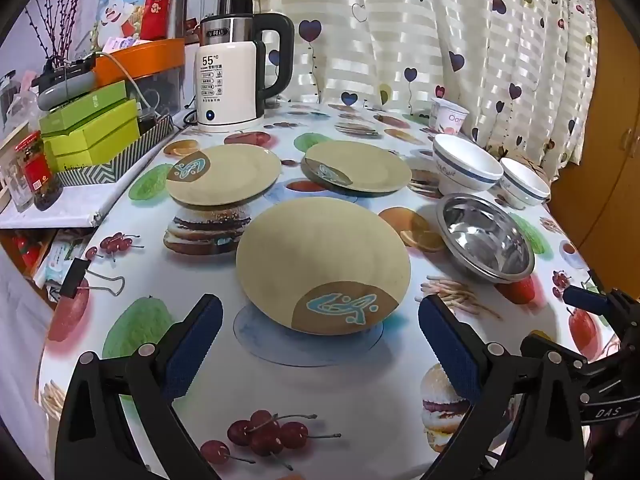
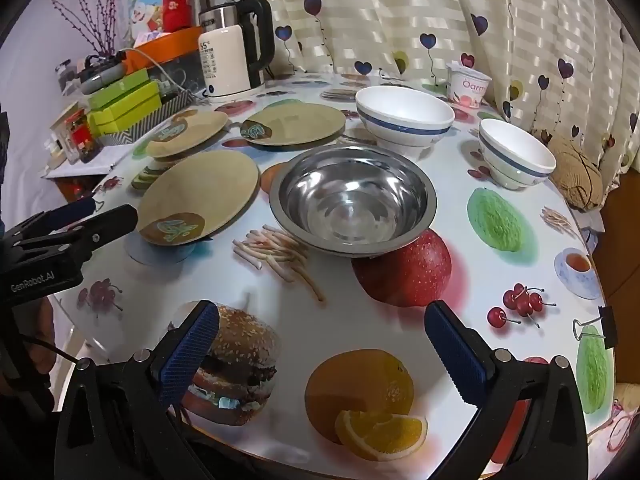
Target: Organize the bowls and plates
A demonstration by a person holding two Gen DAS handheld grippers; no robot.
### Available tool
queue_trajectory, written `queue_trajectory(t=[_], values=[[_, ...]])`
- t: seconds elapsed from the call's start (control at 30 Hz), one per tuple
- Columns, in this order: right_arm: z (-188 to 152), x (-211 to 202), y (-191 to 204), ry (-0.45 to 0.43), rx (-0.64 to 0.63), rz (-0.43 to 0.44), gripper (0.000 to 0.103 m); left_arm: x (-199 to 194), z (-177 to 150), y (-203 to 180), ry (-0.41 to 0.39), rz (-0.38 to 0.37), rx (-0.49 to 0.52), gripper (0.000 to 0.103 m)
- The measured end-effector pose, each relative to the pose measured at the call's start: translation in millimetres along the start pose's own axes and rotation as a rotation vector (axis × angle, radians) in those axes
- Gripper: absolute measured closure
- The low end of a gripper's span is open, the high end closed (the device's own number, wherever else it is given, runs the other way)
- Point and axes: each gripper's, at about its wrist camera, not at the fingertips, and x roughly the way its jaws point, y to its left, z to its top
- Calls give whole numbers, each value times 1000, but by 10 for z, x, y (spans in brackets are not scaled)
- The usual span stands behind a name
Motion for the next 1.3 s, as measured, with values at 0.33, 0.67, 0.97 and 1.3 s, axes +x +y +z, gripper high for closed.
queue_trajectory(t=[0.33,0.67,0.97,1.3], values=[[44,9,-20,-4,1,14,0,21,-3,-89,8,6,57,4],[44,1,-16,-3,4,16,0,60,-35,-67,40,-25,64,4],[61,21,-5,0,3,19,0,133,-47,-10,81,-48,31,4],[74,24,-6,3,6,26,0,166,-48,11,94,-45,32,4]])
